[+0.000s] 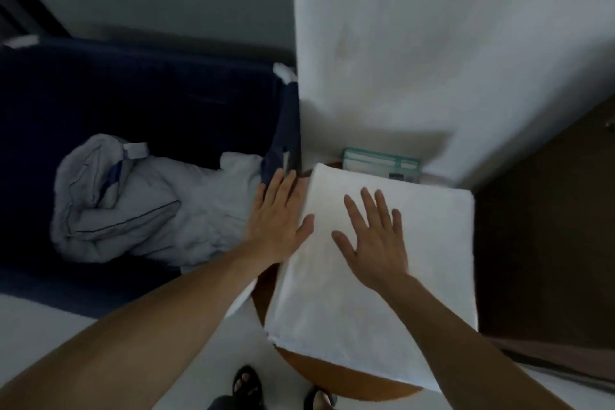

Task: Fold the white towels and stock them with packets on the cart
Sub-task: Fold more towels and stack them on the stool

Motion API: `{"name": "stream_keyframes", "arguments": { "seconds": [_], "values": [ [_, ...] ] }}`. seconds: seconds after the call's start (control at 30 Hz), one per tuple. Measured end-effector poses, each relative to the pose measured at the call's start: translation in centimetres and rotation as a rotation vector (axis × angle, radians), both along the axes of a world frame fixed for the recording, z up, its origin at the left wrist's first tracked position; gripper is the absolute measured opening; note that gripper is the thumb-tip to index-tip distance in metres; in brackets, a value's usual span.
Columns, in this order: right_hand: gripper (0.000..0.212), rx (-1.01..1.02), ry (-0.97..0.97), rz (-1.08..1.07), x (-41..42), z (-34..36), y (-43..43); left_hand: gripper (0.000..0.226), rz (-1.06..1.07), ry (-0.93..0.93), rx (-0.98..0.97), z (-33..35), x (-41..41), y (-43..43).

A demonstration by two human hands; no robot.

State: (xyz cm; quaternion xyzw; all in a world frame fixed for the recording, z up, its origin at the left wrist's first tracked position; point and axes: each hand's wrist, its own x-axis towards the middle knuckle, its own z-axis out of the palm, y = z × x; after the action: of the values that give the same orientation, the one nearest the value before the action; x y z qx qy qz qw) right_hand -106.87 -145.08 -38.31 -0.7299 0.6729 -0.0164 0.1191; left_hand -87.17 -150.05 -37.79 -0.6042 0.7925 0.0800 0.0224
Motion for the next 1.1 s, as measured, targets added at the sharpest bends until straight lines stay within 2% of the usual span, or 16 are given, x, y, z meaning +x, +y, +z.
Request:
{"name": "stream_keyframes", "arguments": {
  "seconds": [0.13,0.27,0.4,0.57,0.77,1.0,1.1],
  "values": [
    [0.077,-0.03,-0.063,0.188,7.3,2.8,-4.4,0.082,0.164,0.028,-0.014,0.5,9.1,-2.0],
    [0.07,-0.083,-0.115,0.291,15.6,2.6,-8.7,0.091,0.265,0.011,0.016,-1.2,19.2,-3.9],
    [0.072,0.049,-0.094,0.339,23.9,-0.2,-13.1,0.097,0.318,0.002,0.094,-5.0,27.2,-8.0],
    [0.082,0.302,-0.038,0.19,30.3,-9.3,-19.1,0.1,0.252,0.036,0.201,-12.4,33.7,-13.6],
    [0.098,0.541,-0.03,0.019,33.0,-21.8,-24.8,0.094,0.18,0.121,0.277,-23.5,36.9,-18.5],
    [0.133,0.617,-0.016,-0.114,33.5,-33.9,-30.3,0.096,0.155,0.112,0.372,-33.6,37.9,-21.3],
    [0.127,0.611,0.044,-0.122,33.3,-36.6,-30.4,0.097,0.134,0.13,0.409,-35.7,38.1,-21.2]
  ]
}}
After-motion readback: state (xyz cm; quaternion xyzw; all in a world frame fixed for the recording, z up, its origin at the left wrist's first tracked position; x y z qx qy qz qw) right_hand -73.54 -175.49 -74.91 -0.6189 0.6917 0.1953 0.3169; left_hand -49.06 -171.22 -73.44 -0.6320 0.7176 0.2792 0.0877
